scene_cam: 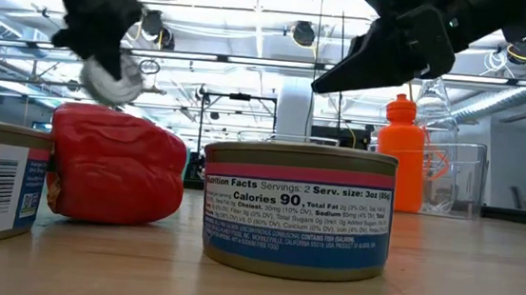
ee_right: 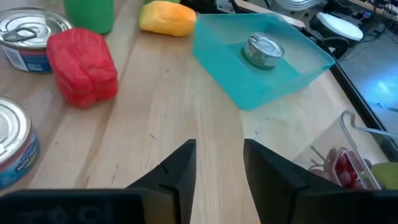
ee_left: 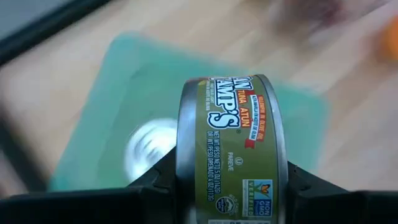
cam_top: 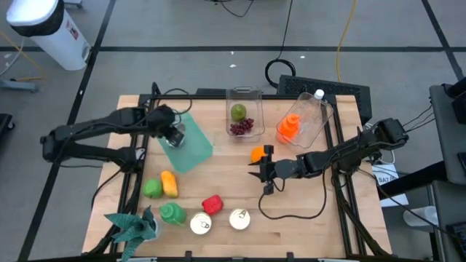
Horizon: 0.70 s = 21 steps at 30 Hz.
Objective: Pick & Place Food Item
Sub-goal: Put the green tuna can into the green bin
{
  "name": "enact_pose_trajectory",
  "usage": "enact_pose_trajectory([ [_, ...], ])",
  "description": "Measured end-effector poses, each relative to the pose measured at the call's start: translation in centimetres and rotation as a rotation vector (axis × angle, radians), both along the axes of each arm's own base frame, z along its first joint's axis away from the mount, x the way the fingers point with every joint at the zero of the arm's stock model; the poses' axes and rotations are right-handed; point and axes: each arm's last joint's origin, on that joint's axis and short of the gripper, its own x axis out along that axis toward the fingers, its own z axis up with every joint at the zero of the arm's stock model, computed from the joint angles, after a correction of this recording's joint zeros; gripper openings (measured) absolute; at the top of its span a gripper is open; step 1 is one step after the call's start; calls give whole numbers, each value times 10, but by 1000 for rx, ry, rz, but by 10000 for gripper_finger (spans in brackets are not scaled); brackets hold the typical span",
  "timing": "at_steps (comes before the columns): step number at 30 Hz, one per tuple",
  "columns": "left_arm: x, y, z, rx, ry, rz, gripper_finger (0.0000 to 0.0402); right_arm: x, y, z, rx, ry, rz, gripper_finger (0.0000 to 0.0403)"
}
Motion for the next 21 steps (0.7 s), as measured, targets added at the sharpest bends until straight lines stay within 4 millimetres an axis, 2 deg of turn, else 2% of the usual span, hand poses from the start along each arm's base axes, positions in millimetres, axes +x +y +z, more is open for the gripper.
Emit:
enact_pose_trajectory([
  [5, -3, 11, -10, -71, 105, 52, 135, 0, 0, 0, -4, 1, 5, 118],
  [15, 13, 41, -41, -249, 257, -44, 135, 0, 1, 0, 21, 7, 47, 118],
  [21, 19, 57, -51, -328, 206, -139, 135, 0, 1, -1, 43, 12, 36, 118],
])
